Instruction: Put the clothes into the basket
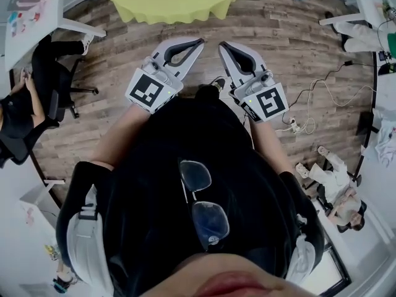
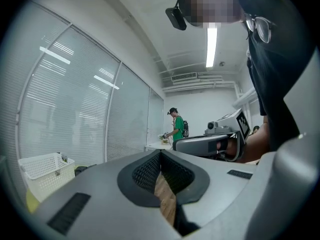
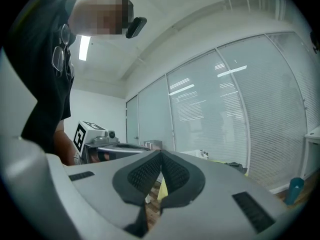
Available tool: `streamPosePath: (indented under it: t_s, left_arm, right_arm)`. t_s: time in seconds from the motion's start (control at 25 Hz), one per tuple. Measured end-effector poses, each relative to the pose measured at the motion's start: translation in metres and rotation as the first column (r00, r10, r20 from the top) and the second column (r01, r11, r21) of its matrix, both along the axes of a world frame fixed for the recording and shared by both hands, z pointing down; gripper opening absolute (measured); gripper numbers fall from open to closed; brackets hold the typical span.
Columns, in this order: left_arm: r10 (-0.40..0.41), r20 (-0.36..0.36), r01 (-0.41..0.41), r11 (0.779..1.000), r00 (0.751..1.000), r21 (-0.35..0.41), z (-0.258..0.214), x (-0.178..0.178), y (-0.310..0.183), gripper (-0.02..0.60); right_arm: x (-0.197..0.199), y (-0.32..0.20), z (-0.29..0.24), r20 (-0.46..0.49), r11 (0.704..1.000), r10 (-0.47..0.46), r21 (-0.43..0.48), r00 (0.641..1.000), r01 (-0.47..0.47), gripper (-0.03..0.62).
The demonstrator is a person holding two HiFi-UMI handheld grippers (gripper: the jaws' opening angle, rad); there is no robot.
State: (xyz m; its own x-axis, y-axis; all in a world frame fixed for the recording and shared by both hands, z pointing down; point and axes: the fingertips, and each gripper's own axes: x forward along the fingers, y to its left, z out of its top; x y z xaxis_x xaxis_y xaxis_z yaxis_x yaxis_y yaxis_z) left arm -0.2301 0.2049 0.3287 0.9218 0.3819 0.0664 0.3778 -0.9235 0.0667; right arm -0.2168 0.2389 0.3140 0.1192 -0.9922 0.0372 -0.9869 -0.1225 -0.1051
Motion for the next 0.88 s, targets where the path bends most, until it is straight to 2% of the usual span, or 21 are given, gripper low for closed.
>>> streamPosePath:
  t_s: [0.4, 0.64, 0.88]
  left_arm:
    - [-0.032, 0.004, 0.032, 0.999, 0.999, 0.018, -0.004, 0.080, 0.064, 0.011]
    - [-0.063, 0.013, 0.063, 0.998, 0.998, 0.031, 0.002, 0.106, 0.086, 0.011]
    - [-0.059, 0.030, 0.058, 0.997, 0.998, 0.050, 0.009, 0.122, 0.092, 0.011]
  right_arm:
    - [0.081, 0.061, -0.001, -0.004, 0.999, -0.034, 0.028, 0.999, 0.034, 0.025]
    - [0.112, 0.085, 0.002, -0.009, 0.998, -0.062, 0.024, 0.998, 0.062, 0.025]
    - [0.129, 0.091, 0.008, -0.001, 0.997, -0.076, 0.016, 0.997, 0.076, 0.025]
